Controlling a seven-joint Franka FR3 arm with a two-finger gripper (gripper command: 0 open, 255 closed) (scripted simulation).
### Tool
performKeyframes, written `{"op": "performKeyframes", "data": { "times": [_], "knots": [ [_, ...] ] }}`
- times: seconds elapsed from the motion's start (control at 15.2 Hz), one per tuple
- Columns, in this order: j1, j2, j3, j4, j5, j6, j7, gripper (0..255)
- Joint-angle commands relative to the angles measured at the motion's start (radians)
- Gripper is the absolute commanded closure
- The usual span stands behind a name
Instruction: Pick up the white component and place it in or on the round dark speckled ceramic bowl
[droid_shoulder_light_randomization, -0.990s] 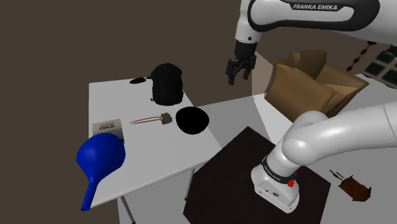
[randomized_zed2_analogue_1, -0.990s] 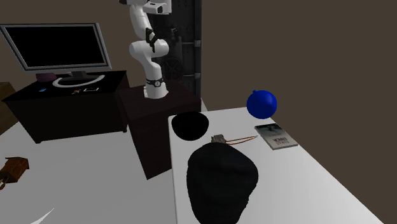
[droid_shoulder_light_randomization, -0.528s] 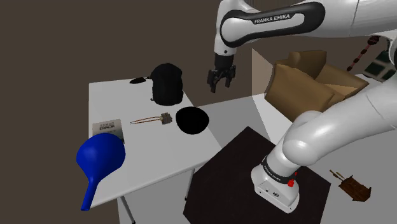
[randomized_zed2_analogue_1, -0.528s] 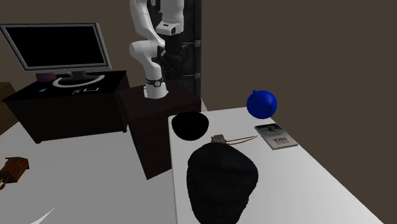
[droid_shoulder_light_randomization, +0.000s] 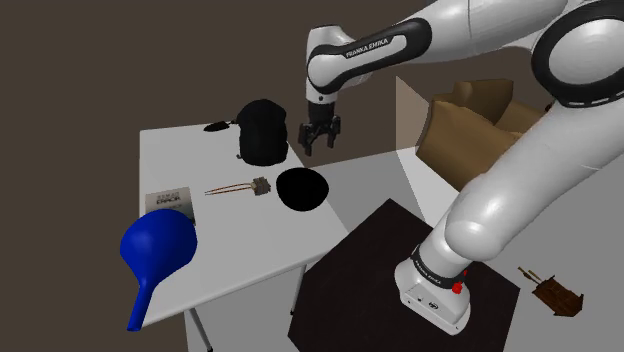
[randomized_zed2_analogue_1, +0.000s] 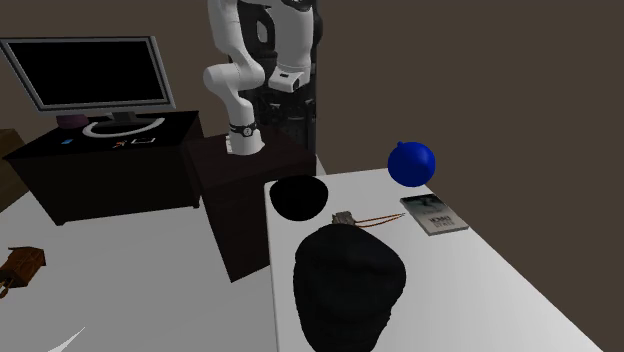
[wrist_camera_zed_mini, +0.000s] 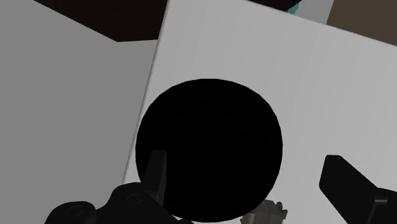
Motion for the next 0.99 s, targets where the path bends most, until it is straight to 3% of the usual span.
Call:
{"op": "performKeyframes", "data": {
  "times": [0.0,0.46,0.92],
  "knots": [
    [0.006,0.086,0.006,0.044,0.009,0.034,0.004,0],
    [0.022,0.364,0.023,0.226,0.034,0.102,0.008,0],
    [0.036,0.648,0.039,0.472,0.049,0.112,0.016,0]
  ]
}}
